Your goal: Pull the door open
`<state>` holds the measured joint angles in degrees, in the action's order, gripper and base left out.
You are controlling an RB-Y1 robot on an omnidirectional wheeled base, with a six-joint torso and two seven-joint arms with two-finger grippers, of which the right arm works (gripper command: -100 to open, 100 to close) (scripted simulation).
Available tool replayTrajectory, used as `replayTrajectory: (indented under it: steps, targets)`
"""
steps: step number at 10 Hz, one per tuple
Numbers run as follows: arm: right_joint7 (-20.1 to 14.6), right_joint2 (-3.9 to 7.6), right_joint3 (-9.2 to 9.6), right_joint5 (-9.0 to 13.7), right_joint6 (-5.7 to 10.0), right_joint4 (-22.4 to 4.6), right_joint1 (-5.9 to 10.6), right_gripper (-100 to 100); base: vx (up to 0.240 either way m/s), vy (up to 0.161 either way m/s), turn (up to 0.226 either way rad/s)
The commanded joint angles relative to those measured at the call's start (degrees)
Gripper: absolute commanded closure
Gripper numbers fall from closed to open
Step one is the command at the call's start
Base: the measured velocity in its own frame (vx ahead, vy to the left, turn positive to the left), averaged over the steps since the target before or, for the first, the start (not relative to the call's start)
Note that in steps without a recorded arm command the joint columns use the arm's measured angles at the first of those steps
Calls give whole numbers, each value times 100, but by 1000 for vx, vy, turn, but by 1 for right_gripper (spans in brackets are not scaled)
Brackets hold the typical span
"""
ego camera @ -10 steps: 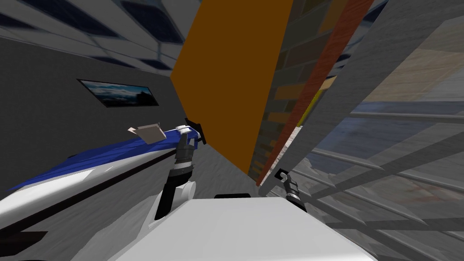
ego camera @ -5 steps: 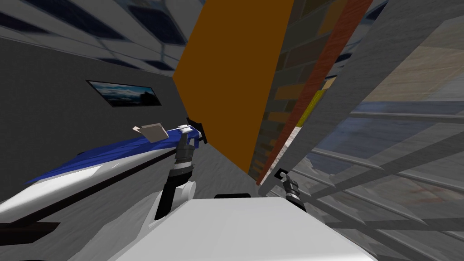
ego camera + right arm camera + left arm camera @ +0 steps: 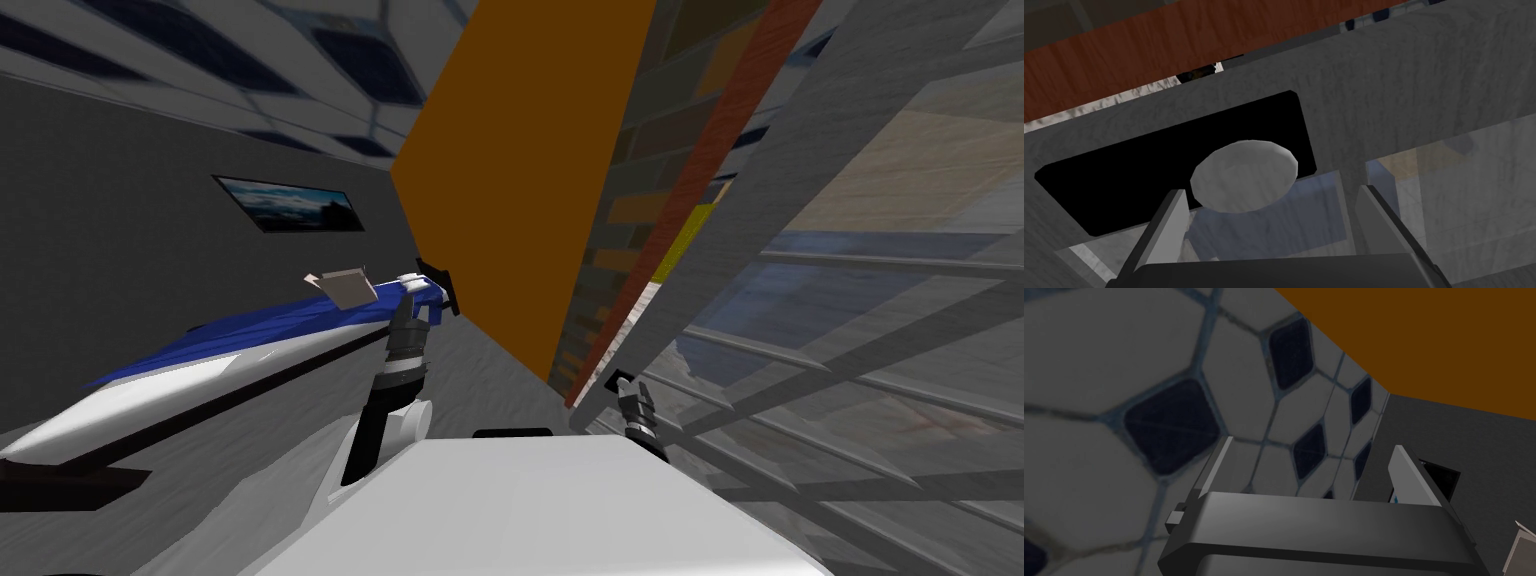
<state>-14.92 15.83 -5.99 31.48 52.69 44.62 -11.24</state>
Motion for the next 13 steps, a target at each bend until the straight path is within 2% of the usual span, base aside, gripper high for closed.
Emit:
replayTrajectory:
  steps: [1,4,5,7,8,9,10,12,13]
  targets:
    - [-262,-29,64,109,-1,61,-4,-100,-42,5,15]
    - [-695,-76,188,319,16,130,17,-100,-54,-9,22]
    - [-708,-76,188,319,16,130,17,-100,-38,-9,10]
    - [-1079,-128,324,551,36,206,40,-100,-59,-3,35]
    - [-1170,-128,324,551,36,206,40,-100,-64,0,10]
    - [-1368,-156,396,672,46,246,53,-100,-54,5,16]
    - [-1403,-156,396,672,46,246,53,-100,-35,0,13]
    - [-1768,-212,542,921,67,328,78,-100,-56,-3,32]
    - [-1870,-212,542,921,67,328,78,-100,-56,-2,15]
